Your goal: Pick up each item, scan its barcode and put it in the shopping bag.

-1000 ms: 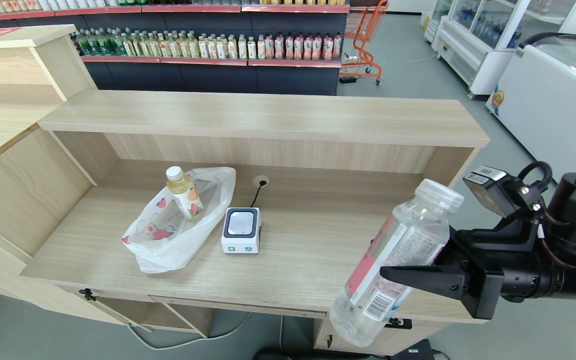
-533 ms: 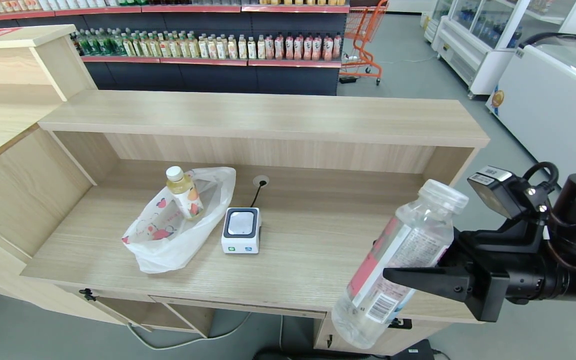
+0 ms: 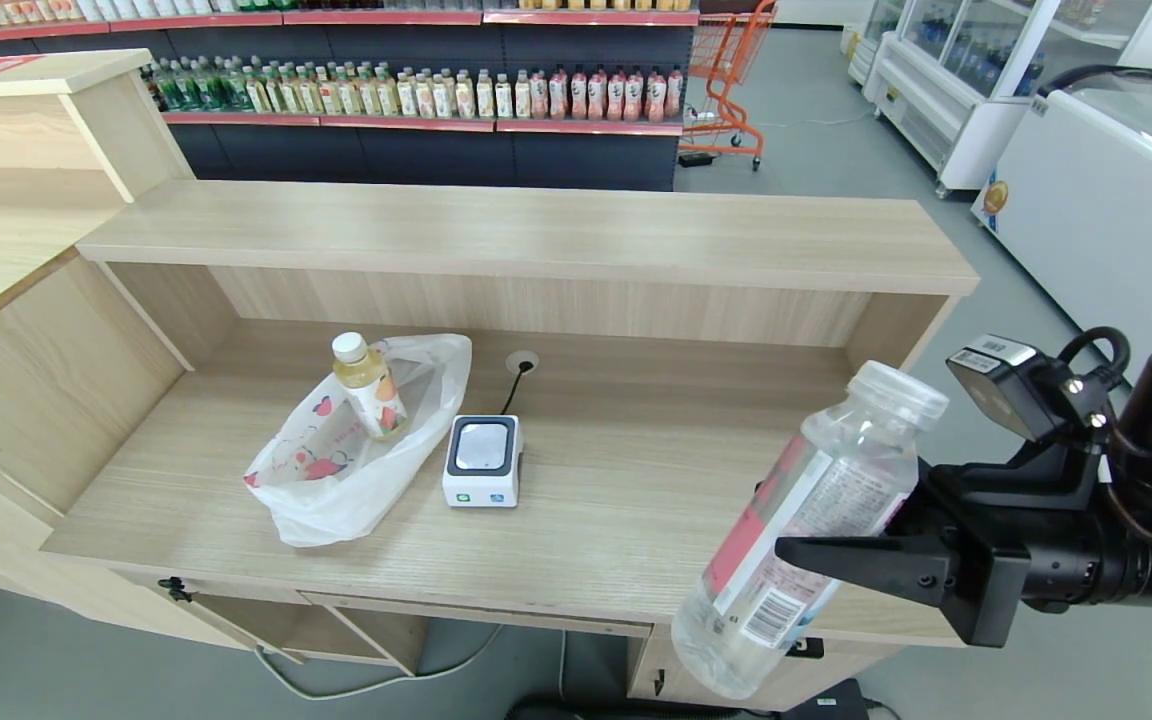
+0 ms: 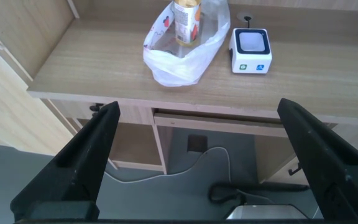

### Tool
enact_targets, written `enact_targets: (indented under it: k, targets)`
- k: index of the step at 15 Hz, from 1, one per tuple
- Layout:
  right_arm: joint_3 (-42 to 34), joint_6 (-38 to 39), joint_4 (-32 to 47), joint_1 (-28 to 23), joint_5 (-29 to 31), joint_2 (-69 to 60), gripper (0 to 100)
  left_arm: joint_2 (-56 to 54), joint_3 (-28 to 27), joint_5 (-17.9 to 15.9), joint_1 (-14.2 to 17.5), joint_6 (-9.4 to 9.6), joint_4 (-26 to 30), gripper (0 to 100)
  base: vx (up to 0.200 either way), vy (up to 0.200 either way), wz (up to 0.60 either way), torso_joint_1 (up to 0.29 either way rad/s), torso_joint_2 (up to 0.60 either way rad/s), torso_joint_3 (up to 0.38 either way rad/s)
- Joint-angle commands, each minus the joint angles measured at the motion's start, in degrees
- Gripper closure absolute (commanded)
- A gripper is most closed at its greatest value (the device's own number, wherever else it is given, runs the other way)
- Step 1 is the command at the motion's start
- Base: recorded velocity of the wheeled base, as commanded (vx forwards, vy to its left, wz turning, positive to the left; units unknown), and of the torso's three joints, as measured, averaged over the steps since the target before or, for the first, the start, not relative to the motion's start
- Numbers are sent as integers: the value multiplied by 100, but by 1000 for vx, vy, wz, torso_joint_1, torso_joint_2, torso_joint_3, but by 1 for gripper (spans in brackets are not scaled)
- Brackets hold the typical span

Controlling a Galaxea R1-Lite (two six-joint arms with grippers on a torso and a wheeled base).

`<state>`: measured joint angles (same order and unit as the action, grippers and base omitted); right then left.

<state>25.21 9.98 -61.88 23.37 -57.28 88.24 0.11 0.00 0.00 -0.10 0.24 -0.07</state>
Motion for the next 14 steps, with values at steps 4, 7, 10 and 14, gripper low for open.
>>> enact_targets:
  k: [4,7,10,14]
  targets:
    - [-7,-58,9,-52,42,-78,100,-2,0,0,1,-7,-1,0,0,0,0,0,0,0]
    - [-86,-849,44,-948,349,-87,100,7,0,0,1,2,-1,0,0,0,0,0,0,0]
    - [-157,-3134,572,-1994,1053,-70,100,7,0,0,1,2,-1,0,0,0,0,0,0,0]
    - [-148,-5050,431,-2565,1149,133,100,-2,0,0,1,2,-1,0,0,0,0,0,0,0]
